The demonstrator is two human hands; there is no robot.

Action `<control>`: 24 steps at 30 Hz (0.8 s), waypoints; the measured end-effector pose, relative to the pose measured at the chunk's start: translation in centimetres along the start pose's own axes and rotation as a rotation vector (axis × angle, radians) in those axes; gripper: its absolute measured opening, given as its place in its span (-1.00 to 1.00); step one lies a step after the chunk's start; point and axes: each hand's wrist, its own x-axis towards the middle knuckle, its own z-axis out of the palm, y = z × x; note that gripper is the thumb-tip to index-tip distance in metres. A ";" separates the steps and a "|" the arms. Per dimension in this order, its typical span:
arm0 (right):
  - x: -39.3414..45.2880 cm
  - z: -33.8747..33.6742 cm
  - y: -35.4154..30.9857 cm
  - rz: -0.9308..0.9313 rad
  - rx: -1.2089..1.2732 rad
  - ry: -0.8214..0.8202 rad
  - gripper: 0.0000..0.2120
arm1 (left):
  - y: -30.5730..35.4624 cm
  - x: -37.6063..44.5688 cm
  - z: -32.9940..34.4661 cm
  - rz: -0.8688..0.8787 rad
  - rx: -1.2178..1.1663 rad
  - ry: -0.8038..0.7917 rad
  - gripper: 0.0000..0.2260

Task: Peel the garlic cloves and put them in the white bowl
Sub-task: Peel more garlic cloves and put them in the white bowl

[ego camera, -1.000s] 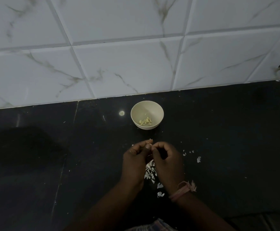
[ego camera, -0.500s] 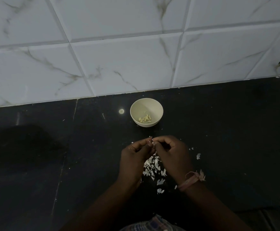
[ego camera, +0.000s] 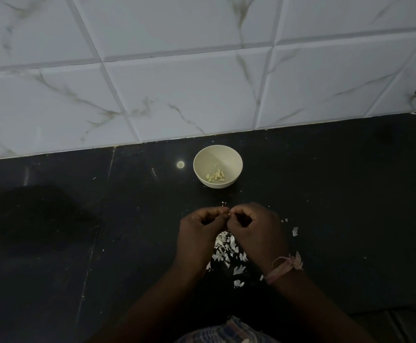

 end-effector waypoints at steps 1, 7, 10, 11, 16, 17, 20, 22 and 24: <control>0.1 0.0 0.0 -0.025 -0.026 0.008 -0.92 | 0.2 0.1 -0.1 0.011 0.042 -0.011 -0.88; 0.5 0.7 0.2 -0.064 -0.151 0.001 -0.89 | 0.6 0.6 -0.8 0.021 0.125 -0.061 -0.87; 0.4 1.0 0.1 -0.030 -0.134 0.002 -0.89 | 0.7 0.7 -1.3 -0.023 0.090 -0.110 -0.87; 0.3 1.0 0.0 -0.006 -0.112 -0.005 -0.90 | 0.7 0.8 -1.5 -0.040 0.058 -0.128 -0.87; 0.4 0.7 -1.1 0.312 0.119 -0.039 -0.95 | 0.7 0.9 -1.4 -0.005 0.020 -0.134 -0.87; 0.4 0.8 -1.4 0.361 0.166 -0.039 -0.95 | 0.6 1.0 -1.3 0.012 0.037 -0.121 -0.87; 0.4 0.7 -2.5 0.476 0.334 -0.061 -0.95 | 0.0 1.4 -1.3 0.106 0.152 -0.086 -0.84; 0.5 0.7 -3.0 0.543 0.481 -0.065 -0.90 | -0.3 1.6 -1.6 0.152 0.217 -0.076 -0.82; 0.4 1.0 -3.2 0.613 0.599 -0.049 -0.88 | -0.4 1.7 -1.8 0.184 0.258 -0.055 -0.82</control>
